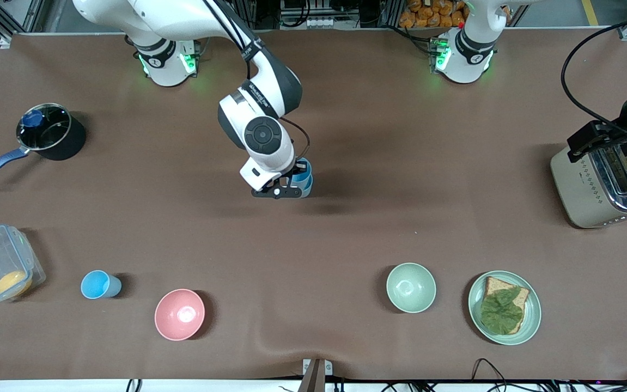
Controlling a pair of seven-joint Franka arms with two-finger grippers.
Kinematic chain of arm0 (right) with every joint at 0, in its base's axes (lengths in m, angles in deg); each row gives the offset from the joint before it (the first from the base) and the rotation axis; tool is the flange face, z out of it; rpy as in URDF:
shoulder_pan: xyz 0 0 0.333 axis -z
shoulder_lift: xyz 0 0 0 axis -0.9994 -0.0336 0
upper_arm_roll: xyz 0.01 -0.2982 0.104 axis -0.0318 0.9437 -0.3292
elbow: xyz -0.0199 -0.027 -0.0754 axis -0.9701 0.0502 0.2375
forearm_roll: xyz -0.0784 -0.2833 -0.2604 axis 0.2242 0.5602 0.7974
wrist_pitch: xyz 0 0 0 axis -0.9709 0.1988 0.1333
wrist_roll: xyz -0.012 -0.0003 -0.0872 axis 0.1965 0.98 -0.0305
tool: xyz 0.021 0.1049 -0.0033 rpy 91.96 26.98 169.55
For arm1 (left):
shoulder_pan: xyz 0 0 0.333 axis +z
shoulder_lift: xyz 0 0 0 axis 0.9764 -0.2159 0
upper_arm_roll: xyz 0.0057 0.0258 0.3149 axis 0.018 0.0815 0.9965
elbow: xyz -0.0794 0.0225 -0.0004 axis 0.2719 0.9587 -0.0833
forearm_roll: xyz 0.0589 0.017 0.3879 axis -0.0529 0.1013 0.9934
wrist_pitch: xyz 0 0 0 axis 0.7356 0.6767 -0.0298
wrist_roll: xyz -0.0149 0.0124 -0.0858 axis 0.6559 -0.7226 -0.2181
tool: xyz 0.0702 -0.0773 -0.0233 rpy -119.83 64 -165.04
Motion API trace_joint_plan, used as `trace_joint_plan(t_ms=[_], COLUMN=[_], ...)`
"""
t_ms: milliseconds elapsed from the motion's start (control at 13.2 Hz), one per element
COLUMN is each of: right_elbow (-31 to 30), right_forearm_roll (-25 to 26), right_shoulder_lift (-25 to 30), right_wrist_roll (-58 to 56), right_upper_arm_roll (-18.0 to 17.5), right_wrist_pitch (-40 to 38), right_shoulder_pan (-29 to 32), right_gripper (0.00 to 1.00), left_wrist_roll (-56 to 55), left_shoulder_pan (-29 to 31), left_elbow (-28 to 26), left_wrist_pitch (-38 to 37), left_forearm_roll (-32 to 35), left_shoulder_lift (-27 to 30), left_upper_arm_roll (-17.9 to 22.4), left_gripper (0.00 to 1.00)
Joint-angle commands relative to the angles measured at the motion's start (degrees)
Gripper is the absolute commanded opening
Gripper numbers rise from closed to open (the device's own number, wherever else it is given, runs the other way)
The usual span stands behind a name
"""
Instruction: Stack blue cups with both arms
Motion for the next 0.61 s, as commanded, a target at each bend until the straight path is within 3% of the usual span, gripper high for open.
trace_joint_plan(t_ms=[0,76,152,227,303,530], right_elbow=[0.25,0.25,0.25,0.25,0.25,1.13], right_forearm_roll=[-0.18,-0.18,-0.18,0.16,0.17,-0.01], right_shoulder_lift=[-0.26,-0.26,-0.26,-0.18,0.0,1.57], right_wrist_roll=[1.18,1.18,1.18,1.09,1.09,-0.23], right_upper_arm_roll=[-0.41,-0.5,-0.5,-0.41,-0.41,-0.32], right_wrist_pitch=[0.24,0.24,0.16,0.07,-0.11,-3.96], right_shoulder_pan=[0.31,0.31,0.4,0.4,0.57,3.72], right_gripper=[0.09,0.18,0.37,0.65,1.0,1.0], left_wrist_roll=[1.02,1.02,0.85,0.5,0.58,0.14], left_shoulder_pan=[-0.22,-0.39,-0.57,-0.57,-0.48,-0.48], left_elbow=[-1.02,-1.02,-1.11,-1.11,-1.63,-2.25], left_wrist_pitch=[-0.62,-0.79,-1.32,-1.58,-2.2,-3.52], left_forearm_roll=[-0.93,-0.93,-1.54,-2.5,-3.47,-3.48], left_shoulder_lift=[0.97,1.05,0.97,1.05,1.31,1.93], left_upper_arm_roll=[0.0,-0.09,-0.09,-0.09,-0.09,-0.62], left_gripper=[1.0,1.0,1.0,1.0,1.0,1.0])
